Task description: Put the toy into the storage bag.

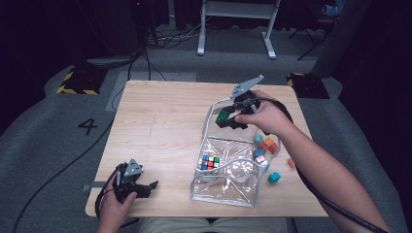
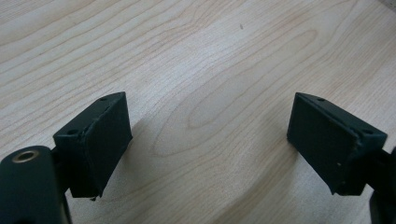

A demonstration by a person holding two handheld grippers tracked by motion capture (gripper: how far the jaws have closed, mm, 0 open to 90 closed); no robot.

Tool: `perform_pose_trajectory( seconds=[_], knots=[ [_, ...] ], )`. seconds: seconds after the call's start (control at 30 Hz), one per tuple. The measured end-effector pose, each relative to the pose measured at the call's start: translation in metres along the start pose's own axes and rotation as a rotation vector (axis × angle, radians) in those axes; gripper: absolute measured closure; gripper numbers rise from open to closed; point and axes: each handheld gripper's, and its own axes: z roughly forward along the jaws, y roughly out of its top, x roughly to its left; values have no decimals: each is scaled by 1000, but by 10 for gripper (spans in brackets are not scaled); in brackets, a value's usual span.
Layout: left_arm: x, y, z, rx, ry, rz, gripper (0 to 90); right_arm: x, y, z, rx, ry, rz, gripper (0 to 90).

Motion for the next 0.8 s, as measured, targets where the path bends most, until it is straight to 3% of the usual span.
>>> perform_pose_trajectory(
  seconds=[0.37,0.63,0.8],
  knots=[
    [0,0,0,0,-1,0,138,3,4,30,63,17,-47,432],
    [0,0,0,0,-1,1,138,-2,-8,51,93,45,-16,432],
    [0,0,0,0,0,0,138,-2,-17,68,161,57,-21,432]
  ],
)
